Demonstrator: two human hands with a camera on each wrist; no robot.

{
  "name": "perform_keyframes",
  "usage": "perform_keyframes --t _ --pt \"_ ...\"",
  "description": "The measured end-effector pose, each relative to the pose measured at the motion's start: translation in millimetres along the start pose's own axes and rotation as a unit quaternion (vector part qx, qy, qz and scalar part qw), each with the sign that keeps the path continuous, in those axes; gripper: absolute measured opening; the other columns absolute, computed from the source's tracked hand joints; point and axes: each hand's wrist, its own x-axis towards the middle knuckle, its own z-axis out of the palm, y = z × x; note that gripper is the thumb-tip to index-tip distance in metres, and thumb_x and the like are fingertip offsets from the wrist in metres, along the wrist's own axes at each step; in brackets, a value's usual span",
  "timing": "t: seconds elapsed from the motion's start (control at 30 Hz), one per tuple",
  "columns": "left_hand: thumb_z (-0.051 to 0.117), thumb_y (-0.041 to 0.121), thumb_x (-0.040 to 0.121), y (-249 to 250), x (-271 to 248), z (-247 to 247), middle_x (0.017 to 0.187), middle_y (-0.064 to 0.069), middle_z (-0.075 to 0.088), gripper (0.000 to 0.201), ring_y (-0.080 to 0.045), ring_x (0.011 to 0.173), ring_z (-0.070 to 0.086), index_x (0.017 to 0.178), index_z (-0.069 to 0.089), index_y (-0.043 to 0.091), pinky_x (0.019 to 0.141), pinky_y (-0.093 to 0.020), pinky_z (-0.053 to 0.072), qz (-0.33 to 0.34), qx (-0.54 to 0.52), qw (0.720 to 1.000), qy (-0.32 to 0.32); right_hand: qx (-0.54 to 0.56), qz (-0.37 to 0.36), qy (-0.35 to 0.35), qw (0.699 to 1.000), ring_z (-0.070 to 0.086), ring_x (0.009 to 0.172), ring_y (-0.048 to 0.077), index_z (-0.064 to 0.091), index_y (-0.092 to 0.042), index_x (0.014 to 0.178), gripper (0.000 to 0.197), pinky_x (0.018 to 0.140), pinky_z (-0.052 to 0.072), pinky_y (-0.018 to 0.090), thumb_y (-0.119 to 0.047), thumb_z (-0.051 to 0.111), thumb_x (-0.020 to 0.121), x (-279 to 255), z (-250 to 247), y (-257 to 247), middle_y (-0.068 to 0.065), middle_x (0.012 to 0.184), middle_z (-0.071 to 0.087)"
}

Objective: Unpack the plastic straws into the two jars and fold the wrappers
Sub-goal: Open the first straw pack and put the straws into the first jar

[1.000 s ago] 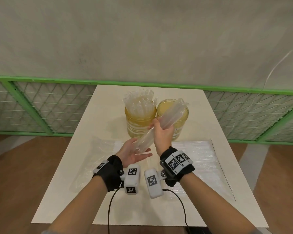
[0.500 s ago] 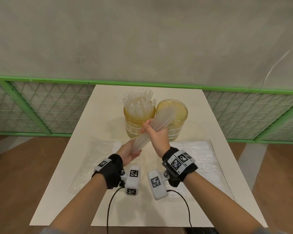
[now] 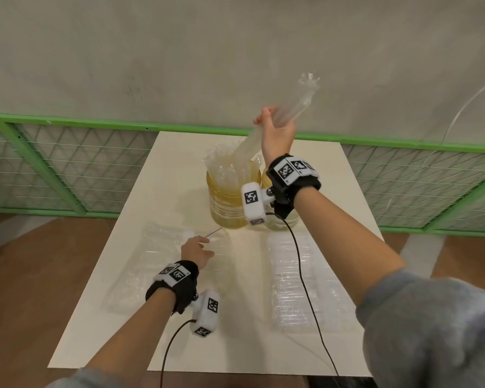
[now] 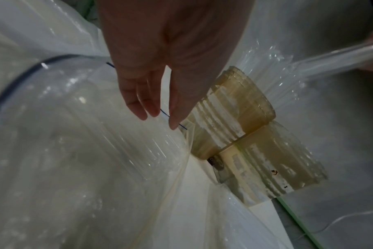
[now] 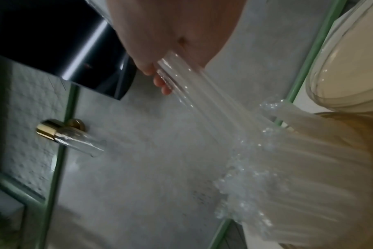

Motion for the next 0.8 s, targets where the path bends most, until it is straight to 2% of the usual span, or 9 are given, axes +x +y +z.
perform_keyframes --t 0.13,0.23,0.33,0.43,0.5,0.57,0.63,0.67,0.8 --pt "0.063 -0.002 0.08 -2 9 3 0.11 -0.02 0.064 0.025 -0.032 0.105 0.059 0.105 0.064 0.0 0.09 -0.033 0.049 0.0 0.021 1.0 0.012 -0.037 0.009 -0.026 0.999 0.064 0.081 0.023 0.054 -0.022 0.075 0.018 0.082 0.049 0.032 -0.014 0.059 0.09 2 14 20 0.005 0.075 0.065" --pt "0.061 -0.003 0.079 -3 15 9 0.101 -0.021 0.067 0.017 -0.036 0.098 0.063 0.093 0.069 0.001 0.086 -0.04 0.054 -0.003 0.009 1.0 0.03 -0.056 0.008 -0.057 0.997 0.064 0.085 0.026 0.061 -0.01 0.081 0.012 0.077 0.048 0.026 -0.018 0.061 0.089 5 21 29 0.014 0.084 0.068" --pt "0.059 -0.001 0.081 -6 20 15 0.098 -0.021 0.068 0.014 -0.036 0.094 0.064 0.084 0.072 0.002 0.083 -0.042 0.055 -0.001 0.009 0.999 0.038 -0.055 -0.009 -0.062 0.997 0.063 0.084 0.02 0.063 -0.005 0.084 0.014 0.07 0.044 0.011 -0.018 0.061 0.089 10 22 27 0.01 0.084 0.067" --pt "0.062 -0.002 0.08 -11 23 19 0.099 -0.023 0.068 0.012 -0.037 0.092 0.066 0.085 0.072 -0.001 0.082 -0.042 0.056 -0.014 -0.003 0.999 0.03 -0.007 -0.013 -0.013 1.0 0.066 0.085 0.023 0.059 -0.018 0.074 0.015 0.087 0.049 0.027 -0.018 0.062 0.088 15 21 23 0.002 0.076 0.066" --pt "0.064 -0.001 0.078 -14 24 21 0.099 -0.023 0.068 0.011 -0.037 0.093 0.066 0.085 0.072 -0.001 0.081 -0.042 0.057 -0.021 -0.003 1.0 0.021 -0.012 -0.014 -0.021 1.0 0.067 0.081 0.024 0.062 -0.011 0.075 0.014 0.089 0.051 0.038 -0.018 0.061 0.087 20 20 27 0.004 0.074 0.067" --pt "0.065 0.002 0.079 -12 23 21 0.1 -0.022 0.067 0.009 -0.037 0.093 0.065 0.086 0.071 0.001 0.079 -0.043 0.057 -0.016 0.009 1.0 0.009 -0.06 0.002 -0.047 0.997 0.067 0.071 0.012 0.064 0.0 0.087 0.019 0.079 0.054 0.032 -0.018 0.061 0.088 23 18 33 0.007 0.076 0.068" --pt "0.063 0.006 0.081 1 21 15 0.099 -0.02 0.066 0.011 -0.037 0.093 0.064 0.091 0.066 0.003 0.079 -0.044 0.056 0.013 0.012 1.0 0.01 -0.126 0.017 -0.069 0.99 0.062 0.061 0.0 0.062 0.004 0.099 0.023 0.065 0.049 0.015 -0.017 0.059 0.09 22 12 42 0.008 0.08 0.068" --pt "0.062 0.006 0.083 12 19 11 0.098 -0.019 0.066 0.015 -0.037 0.094 0.064 0.097 0.063 0.004 0.08 -0.044 0.055 0.038 0.005 0.999 0.021 -0.15 0.022 -0.081 0.985 0.061 0.063 0.001 0.062 0.003 0.101 0.024 0.064 0.047 0.013 -0.018 0.059 0.09 20 9 47 0.009 0.082 0.068" --pt "0.064 0.008 0.083 65 17 -8 0.119 -0.014 0.049 0.053 -0.028 0.103 0.055 0.131 0.04 0.011 0.088 -0.035 0.047 0.189 -0.034 0.975 0.112 -0.183 0.031 -0.119 0.975 0.059 0.074 0.012 0.061 -0.006 0.088 0.016 0.075 0.045 0.024 -0.021 0.062 0.089 9 1 67 0.001 0.079 0.067"
